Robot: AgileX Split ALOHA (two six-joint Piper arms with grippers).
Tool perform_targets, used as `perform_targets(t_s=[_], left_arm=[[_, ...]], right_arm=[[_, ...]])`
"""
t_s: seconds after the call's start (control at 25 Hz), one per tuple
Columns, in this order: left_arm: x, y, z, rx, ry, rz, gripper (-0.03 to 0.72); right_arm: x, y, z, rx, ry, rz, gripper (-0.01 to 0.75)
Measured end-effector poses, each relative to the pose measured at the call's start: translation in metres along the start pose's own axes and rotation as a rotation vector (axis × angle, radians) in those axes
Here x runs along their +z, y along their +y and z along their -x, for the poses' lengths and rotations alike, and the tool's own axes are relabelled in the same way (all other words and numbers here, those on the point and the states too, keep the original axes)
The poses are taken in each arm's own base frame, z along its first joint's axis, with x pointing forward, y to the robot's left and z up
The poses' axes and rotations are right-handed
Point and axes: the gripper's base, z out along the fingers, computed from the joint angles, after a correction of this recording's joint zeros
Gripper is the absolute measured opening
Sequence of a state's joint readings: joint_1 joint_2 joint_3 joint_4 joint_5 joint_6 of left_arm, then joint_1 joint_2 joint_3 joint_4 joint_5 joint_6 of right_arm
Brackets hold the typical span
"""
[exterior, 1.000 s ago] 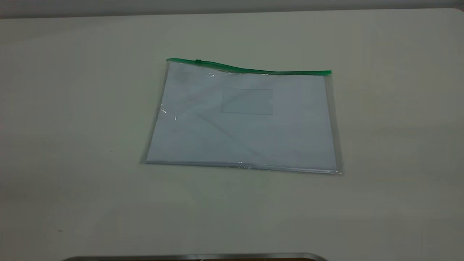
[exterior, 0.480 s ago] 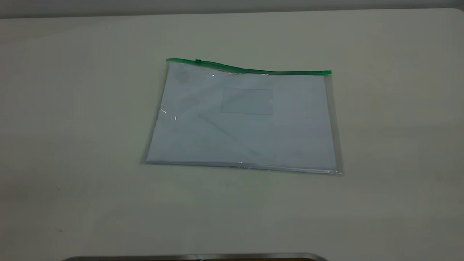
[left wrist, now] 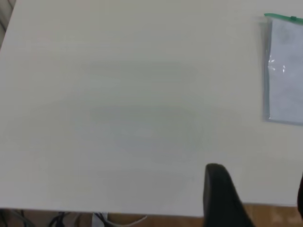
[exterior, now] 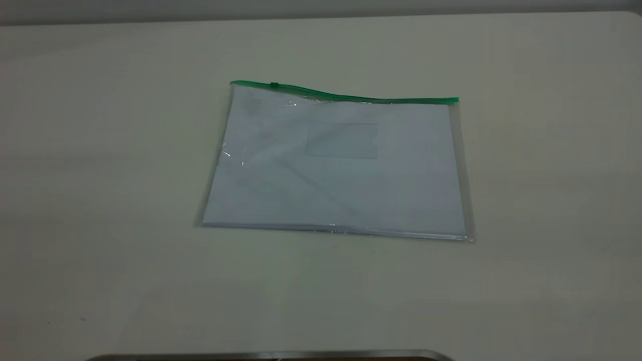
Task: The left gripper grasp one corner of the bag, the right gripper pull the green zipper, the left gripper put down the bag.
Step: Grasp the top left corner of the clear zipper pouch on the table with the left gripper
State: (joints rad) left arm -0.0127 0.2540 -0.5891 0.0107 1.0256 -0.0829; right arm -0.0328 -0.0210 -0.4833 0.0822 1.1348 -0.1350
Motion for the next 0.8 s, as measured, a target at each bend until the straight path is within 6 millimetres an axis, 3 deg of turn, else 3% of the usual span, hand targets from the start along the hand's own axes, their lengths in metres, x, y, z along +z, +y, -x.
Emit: perform_targets(t_s=[0.32, 0.48, 0.8], left_arm=[[0.062, -0.010, 0.061, -0.009, 0.169, -0.035, 0.537], [0.105, -0.019, 0.078, -0.024, 0.299, -0.092, 0.591], [0.187, -0.038, 0.107, 0.000, 0.373, -0.272, 0.590]], right_arm=[[0.000, -0.001, 0.000, -0.003, 0.001, -0.006, 0.468], [0.000, -0.001, 0.000, -0.001, 0.001, -0.006, 0.468], [0.000, -0.001, 0.000, 0.028, 0.001, -0.006, 0.468]])
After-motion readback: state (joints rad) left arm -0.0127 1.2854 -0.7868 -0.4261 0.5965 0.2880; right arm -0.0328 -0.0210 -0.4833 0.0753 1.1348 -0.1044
